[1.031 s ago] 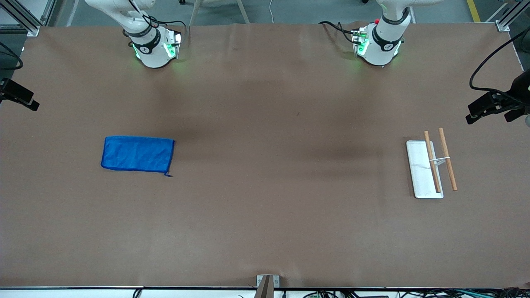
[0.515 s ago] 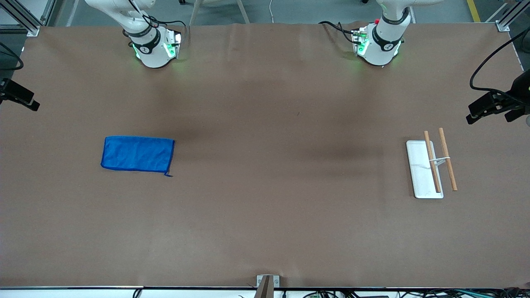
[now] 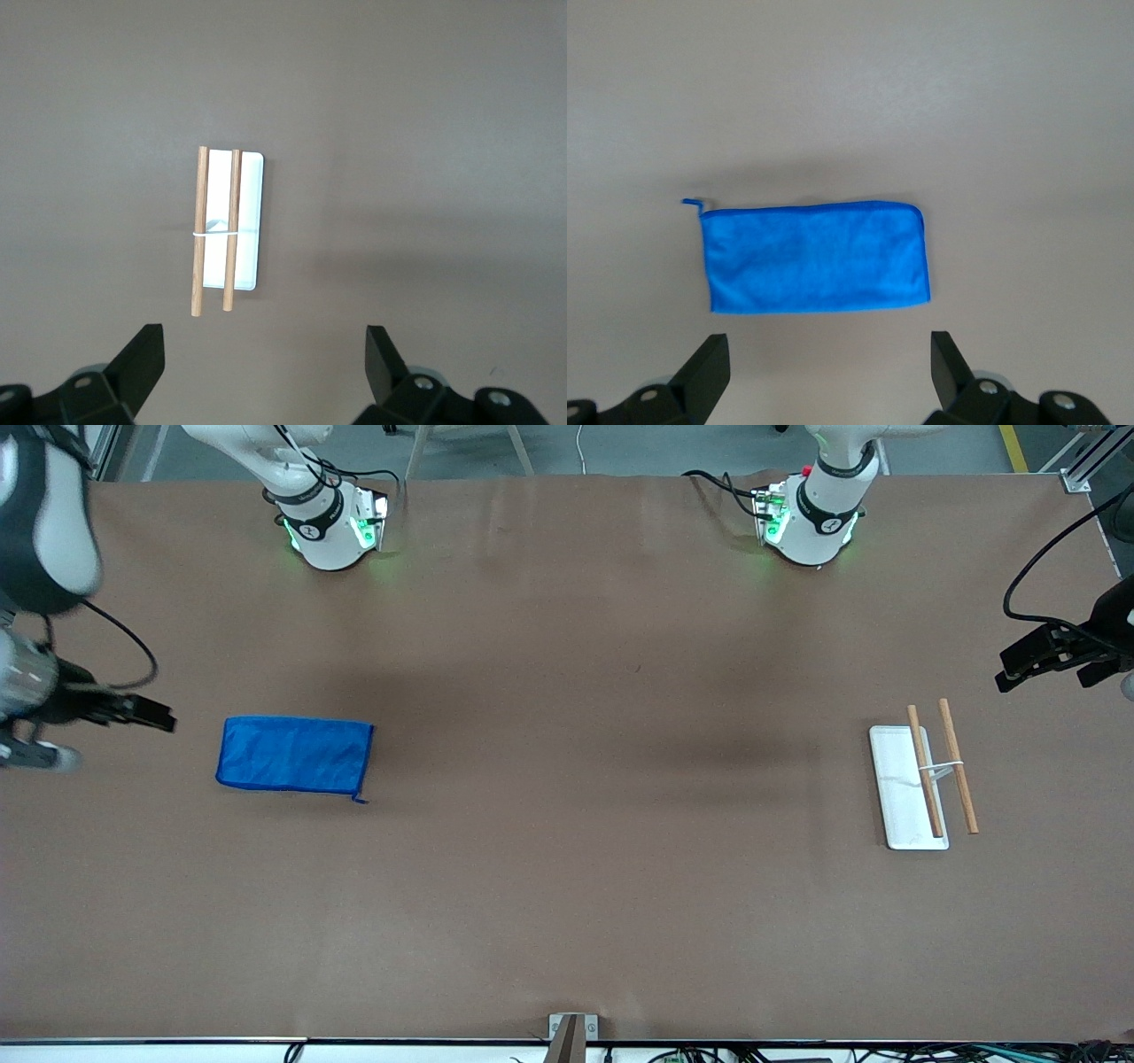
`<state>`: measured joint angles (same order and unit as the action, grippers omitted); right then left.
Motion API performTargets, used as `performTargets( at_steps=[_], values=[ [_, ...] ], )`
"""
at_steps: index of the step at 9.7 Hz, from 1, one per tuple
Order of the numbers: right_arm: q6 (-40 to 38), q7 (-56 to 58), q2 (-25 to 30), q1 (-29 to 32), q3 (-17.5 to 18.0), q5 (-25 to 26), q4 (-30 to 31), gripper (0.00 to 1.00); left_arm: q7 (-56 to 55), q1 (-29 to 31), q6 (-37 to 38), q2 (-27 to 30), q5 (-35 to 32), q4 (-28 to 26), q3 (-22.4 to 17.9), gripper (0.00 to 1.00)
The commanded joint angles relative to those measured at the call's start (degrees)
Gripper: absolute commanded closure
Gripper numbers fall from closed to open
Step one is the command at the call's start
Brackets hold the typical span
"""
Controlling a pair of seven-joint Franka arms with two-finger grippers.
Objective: Right arm passes towel to left arm to hang
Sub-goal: 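Reach the right gripper down to the blue towel's edge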
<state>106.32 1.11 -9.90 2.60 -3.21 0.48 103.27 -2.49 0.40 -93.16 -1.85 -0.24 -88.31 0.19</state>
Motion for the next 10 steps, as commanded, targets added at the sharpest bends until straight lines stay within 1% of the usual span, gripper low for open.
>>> performTargets(
  at_steps=[1, 3, 4, 5, 6, 7, 8, 9, 10],
  values=[
    [10.5, 4.1, -1.0, 0.1, 0.0, 0.7, 9.3, 0.00, 0.3, 0.2, -0.5, -0.8, -0.1, -1.3, 0.2, 0.00],
    [23.2, 8.5, -1.0, 0.1, 0.0, 0.8, 19.8, 0.00, 0.3, 0.2, -0.5, -1.0, -0.1, -1.3, 0.2, 0.00],
    [28.5, 9.0, -2.0, -0.1, -0.1, 0.9, 23.3, 0.00, 0.3, 0.3, -0.5, -1.0, -0.1, -1.3, 0.1, 0.00],
    [30.9, 9.9, -4.3, 0.1, -0.1, 1.0, 24.1, 0.00, 0.3, 0.2, -0.5, -1.0, -0.1, -1.3, 0.2, 0.00],
    [31.8, 10.2, -5.4, -0.1, 0.0, 1.0, 25.0, 0.00, 0.3, 0.3, -0.5, -1.1, -0.1, -1.2, 0.1, 0.00],
    [34.5, 10.2, -5.5, -0.5, 0.0, 1.0, 27.0, 0.00, 0.3, 0.4, -0.5, -1.1, -0.1, -0.9, 0.1, 0.00],
    [38.8, 10.2, -6.3, -0.6, 0.0, 1.0, 29.2, 0.00, 0.3, 0.3, -0.5, -1.5, -0.1, -1.1, 0.1, 0.00],
    [40.8, 10.2, -6.9, -0.8, -0.1, 1.0, 30.0, 0.00, 0.3, 0.3, -0.5, -1.5, -0.1, -1.0, 0.1, 0.00],
    [41.2, 10.2, -7.8, -0.8, 0.0, 1.0, 30.1, 0.00, 0.3, 0.4, -0.5, -1.6, -0.1, -1.0, 0.1, 0.00]
  ],
)
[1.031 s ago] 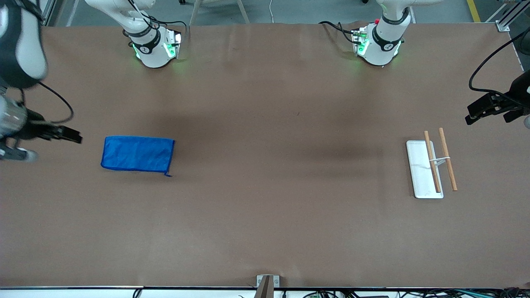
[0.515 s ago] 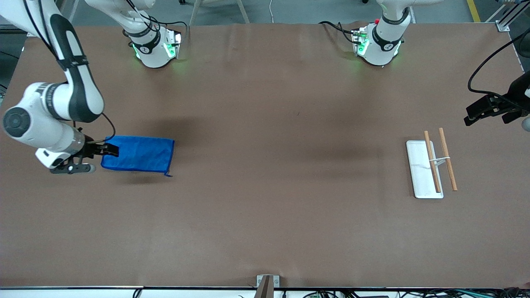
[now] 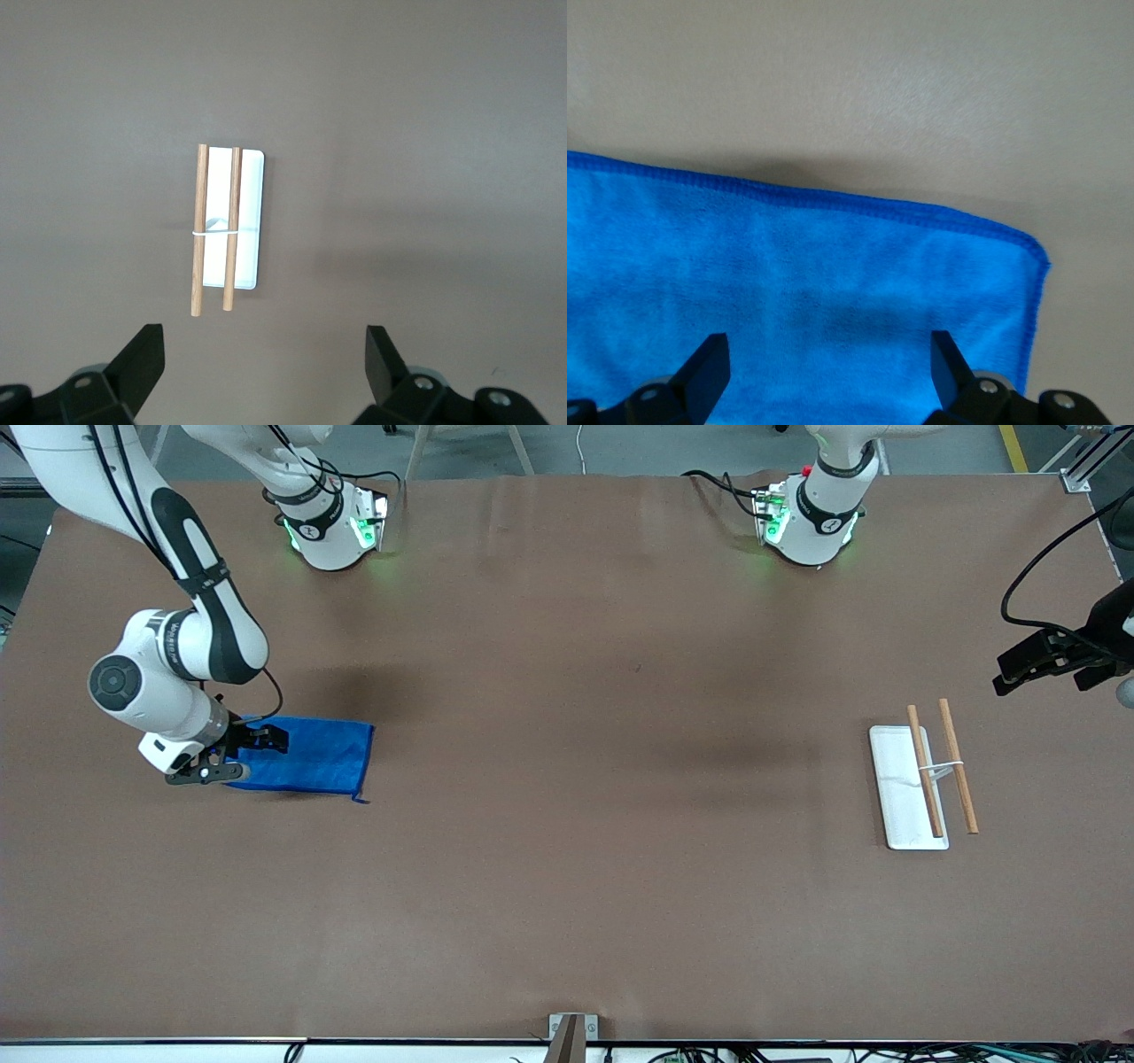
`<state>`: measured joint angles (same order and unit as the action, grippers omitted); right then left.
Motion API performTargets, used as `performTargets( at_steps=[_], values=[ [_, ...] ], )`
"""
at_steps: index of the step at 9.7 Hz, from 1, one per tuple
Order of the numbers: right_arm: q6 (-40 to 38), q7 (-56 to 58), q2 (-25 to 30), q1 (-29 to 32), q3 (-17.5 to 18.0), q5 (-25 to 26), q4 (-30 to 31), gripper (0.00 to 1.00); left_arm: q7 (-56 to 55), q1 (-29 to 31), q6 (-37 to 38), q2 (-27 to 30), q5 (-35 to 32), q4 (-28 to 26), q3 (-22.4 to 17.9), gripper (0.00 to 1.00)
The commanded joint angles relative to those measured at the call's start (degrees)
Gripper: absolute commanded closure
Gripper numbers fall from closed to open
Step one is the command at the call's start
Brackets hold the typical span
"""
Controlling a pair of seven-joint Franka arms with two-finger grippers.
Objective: Right arm passes towel to left arm to hang
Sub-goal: 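Reach the right gripper down to the blue towel's edge, then close the right gripper on the blue towel's edge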
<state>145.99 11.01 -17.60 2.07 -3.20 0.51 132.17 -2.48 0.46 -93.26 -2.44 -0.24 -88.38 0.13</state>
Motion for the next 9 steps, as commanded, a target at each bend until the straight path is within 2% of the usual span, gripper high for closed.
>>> performTargets(
  at_steps=[1, 2, 4, 6, 8, 9],
  values=[
    [2.2, 0.3, -0.8, -0.2, -0.1, 1.0, 1.4, 0.00, 0.3, 0.3, -0.4, -1.0, -0.1, -0.9, 0.1, 0.00],
    [2.5, 0.3, -0.9, -0.1, -0.1, 1.0, 1.9, 0.00, 0.3, 0.3, -0.4, -1.0, 0.0, -1.0, 0.0, 0.00],
    [8.1, 0.2, -2.0, 0.1, -0.1, 1.0, 4.2, 0.02, 0.3, 0.4, -0.4, -1.3, -0.1, -0.9, 0.0, 0.00],
    [8.2, 0.2, -2.0, 0.2, -0.1, 1.0, 4.2, 0.13, 0.3, 0.3, -0.4, -1.3, -0.1, -0.9, 0.0, 0.00],
    [8.3, 0.3, -2.7, 0.6, -0.1, 1.0, 4.2, 0.36, 0.3, 0.4, -0.4, -1.3, 0.0, -0.9, 0.0, 0.00],
    [8.3, 0.3, -2.7, 0.7, -0.1, 1.0, 4.2, 0.65, 0.3, 0.4, -0.5, -1.4, -0.1, -0.9, 0.0, 0.00]
  ],
)
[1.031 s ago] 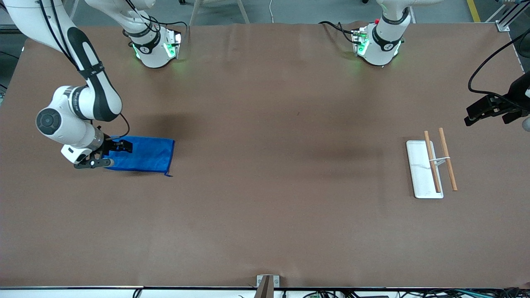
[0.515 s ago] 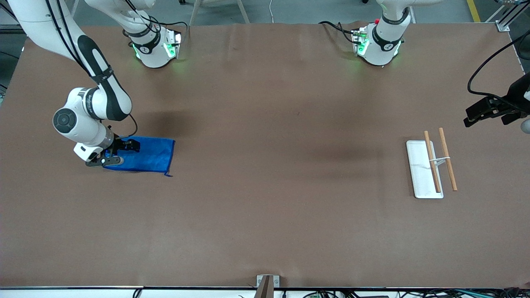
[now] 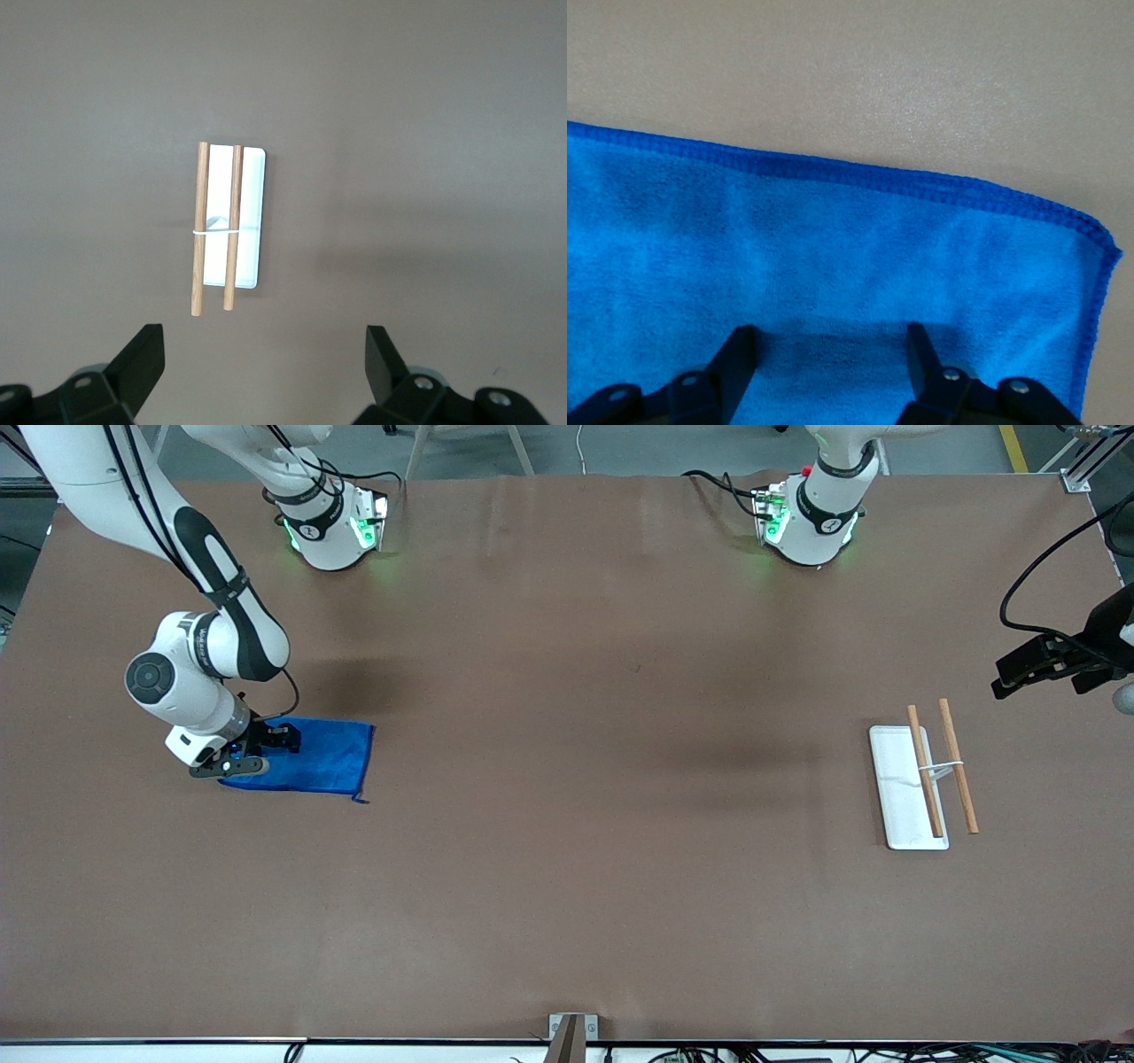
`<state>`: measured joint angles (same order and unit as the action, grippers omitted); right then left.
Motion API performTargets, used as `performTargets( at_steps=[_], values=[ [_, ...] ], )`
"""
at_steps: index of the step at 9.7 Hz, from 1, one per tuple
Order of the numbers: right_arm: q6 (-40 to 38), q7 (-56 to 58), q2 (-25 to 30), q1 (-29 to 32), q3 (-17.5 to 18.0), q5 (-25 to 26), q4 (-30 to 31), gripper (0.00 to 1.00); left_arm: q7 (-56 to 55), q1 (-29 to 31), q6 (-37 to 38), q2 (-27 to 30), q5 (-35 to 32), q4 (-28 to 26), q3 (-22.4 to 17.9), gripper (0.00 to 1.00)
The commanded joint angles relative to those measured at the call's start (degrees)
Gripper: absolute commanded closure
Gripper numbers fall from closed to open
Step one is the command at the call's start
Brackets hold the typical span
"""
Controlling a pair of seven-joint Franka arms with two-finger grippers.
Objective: Right arm passes towel to left arm to hang
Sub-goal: 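Close the right gripper on the blue towel's edge, then lift the blue towel with the right gripper toward the table middle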
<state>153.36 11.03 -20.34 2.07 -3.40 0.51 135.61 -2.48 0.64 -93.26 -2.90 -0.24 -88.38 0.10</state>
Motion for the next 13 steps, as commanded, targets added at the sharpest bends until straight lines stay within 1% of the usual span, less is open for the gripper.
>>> performTargets(
  at_steps=[1, 2, 3, 4, 5, 6, 7, 8, 9, 10, 11, 13],
  values=[
    [1.0, 0.3, 0.0, 0.7, 0.1, 1.0, 0.7, 0.87, 0.3, 0.2, -0.5, -1.0, -0.1, -0.9, 0.1, 0.00],
    [1.0, 0.3, -0.1, 1.0, 0.1, 1.0, 0.6, 0.96, 0.3, 0.2, -0.5, -1.0, 0.0, -0.9, 0.1, 0.00],
    [0.7, 0.1, -0.1, 0.8, 0.1, 1.0, 0.4, 0.99, 0.3, 0.2, -0.5, -1.0, -0.1, -1.0, 0.1, 0.00],
    [0.3, 0.0, 0.0, 0.7, 0.1, 1.0, 0.2, 0.99, 0.3, 0.2, -0.6, -1.1, -0.1, -0.9, 0.1, 0.00],
    [-1.8, -0.5, 0.9, 0.1, 0.2, 0.6, -0.7, 0.99, 0.3, 0.2, -0.6, -1.2, -0.1, -0.9, 0.1, 0.00],
    [-8.3, -1.8, 2.6, -0.1, 0.4, 0.1, -3.3, 0.99, 0.3, 0.4, -0.7, -1.3, -0.1, -0.8, 0.1, 0.00],
    [-18.3, -5.5, 4.2, -1.9, 0.3, 0.1, -8.6, 0.99, 0.3, 0.4, -0.7, -1.4, 0.0, -0.9, 0.1, 0.00],
    [-31.8, -7.0, 4.3, -2.4, 0.4, 0.0, -16.4, 0.99, 0.3, 0.4, -0.7, -1.4, 0.0, -0.9, 0.1, 0.00],
    [-42.5, -7.4, 4.3, -3.6, 1.2, -0.3, -25.0, 0.99, 0.3, 0.4, -0.7, -1.4, 0.0, -0.9, 0.1, 0.00],
    [-47.7, -9.5, 4.3, -4.4, 1.8, -1.7, -29.7, 0.99, 0.3, 0.4, -0.7, -1.4, 0.0, -0.9, 0.1, 0.00],
    [-49.8, -11.6, 4.3, -5.1, 4.2, -2.9, -33.2, 0.99, 0.3, 0.4, -0.7, -1.4, 0.0, -0.9, 0.1, 0.00],
    [-51.8, -17.3, 4.1, -5.1, 11.2, -3.1, -38.5, 0.99, 0.3, 0.4, -0.8, -1.4, 0.0, -0.9, 0.1, 0.00]
  ],
)
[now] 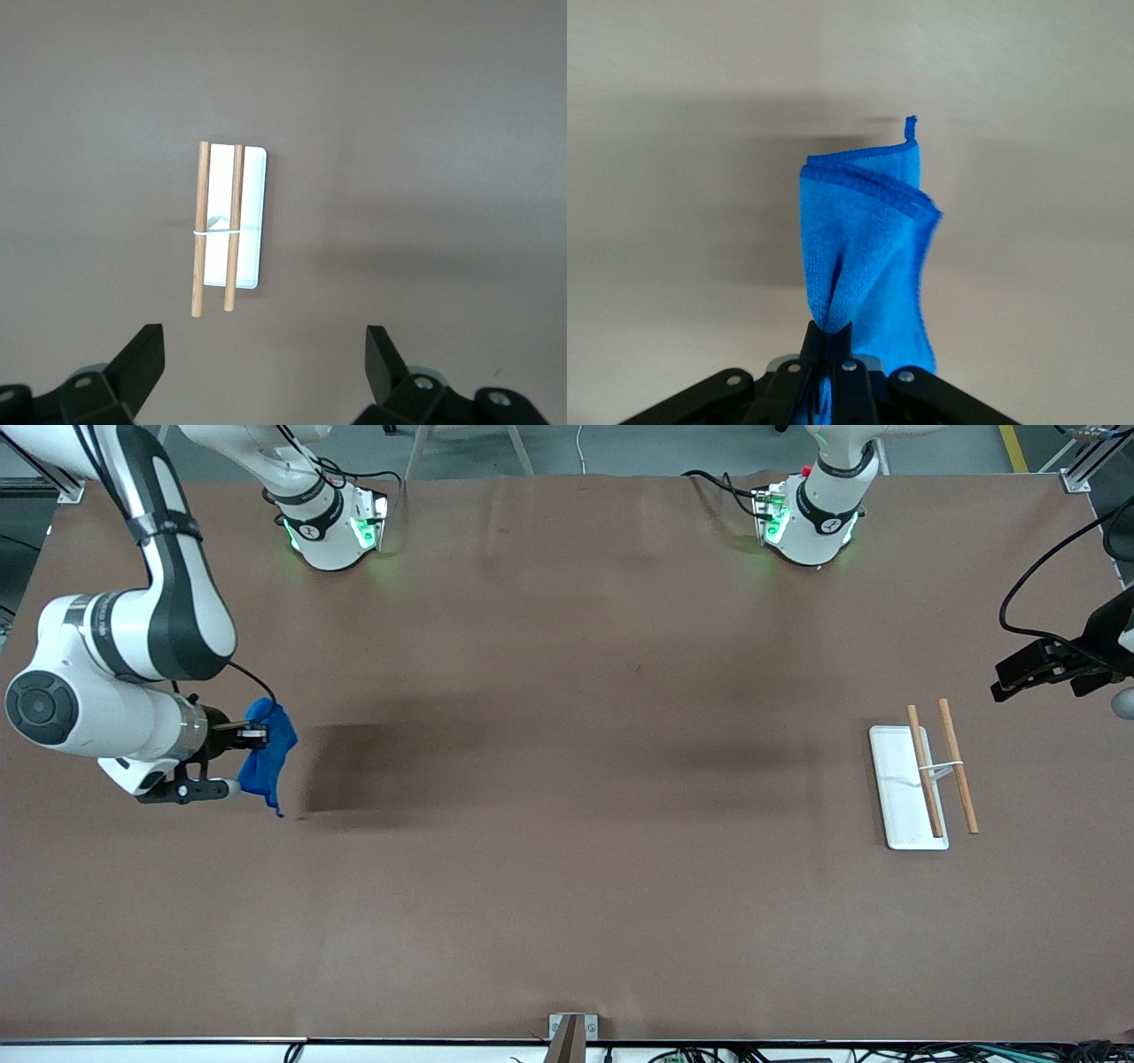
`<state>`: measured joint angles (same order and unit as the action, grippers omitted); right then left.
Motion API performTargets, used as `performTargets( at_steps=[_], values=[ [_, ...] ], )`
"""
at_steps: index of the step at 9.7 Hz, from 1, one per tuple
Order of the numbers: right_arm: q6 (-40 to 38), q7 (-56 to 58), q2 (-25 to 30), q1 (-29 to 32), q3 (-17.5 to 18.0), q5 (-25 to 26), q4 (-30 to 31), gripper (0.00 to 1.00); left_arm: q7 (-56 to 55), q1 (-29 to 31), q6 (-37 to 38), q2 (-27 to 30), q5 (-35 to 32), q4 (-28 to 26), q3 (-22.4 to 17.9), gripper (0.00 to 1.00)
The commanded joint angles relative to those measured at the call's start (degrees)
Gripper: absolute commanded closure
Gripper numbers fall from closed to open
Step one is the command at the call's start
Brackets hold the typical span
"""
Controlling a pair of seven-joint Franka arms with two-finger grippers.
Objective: Right arm passes towel to left arm to hang
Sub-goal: 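Lift the blue towel with the right gripper toward the table middle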
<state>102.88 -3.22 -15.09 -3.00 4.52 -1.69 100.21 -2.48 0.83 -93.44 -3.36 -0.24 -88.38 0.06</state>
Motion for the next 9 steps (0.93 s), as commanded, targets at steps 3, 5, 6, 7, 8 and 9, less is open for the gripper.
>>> performTargets(
  at_steps=[3, 5, 6, 7, 8, 9],
  values=[
    [2.4, -3.7, -3.8, -1.3, 9.8, -11.3, -5.7, 0.99, 0.3, 0.3, -1.0, -1.0, 2.1, -1.0, 0.1, 0.00],
    [8.7, -3.7, -4.9, -1.5, 15.2, -16.1, -5.9, 1.00, 0.5, 0.3, -1.0, -1.0, 2.8, -1.2, 0.1, 0.00],
    [12.5, -3.6, -5.7, -1.5, 17.3, -19.1, -6.0, 1.00, 0.5, 0.3, -0.8, -1.0, 2.9, -1.3, 0.1, 0.00],
    [16.4, -3.6, -8.0, -1.4, 20.4, -23.1, -7.6, 1.00, 0.7, 0.3, -0.5, -1.0, 2.9, -1.4, 0.1, 0.00],
    [19.5, -3.6, -10.3, -2.0, 22.5, -26.1, -9.6, 1.00, 1.5, 0.2, -0.4, -1.5, 2.9, -1.7, 0.1, 0.00],
    [23.6, -3.8, -12.0, -2.9, 24.9, -28.3, -10.6, 1.00, 1.9, 0.6, -0.3, -1.5, 3.8, -1.8, 0.1, 0.00]
  ],
)
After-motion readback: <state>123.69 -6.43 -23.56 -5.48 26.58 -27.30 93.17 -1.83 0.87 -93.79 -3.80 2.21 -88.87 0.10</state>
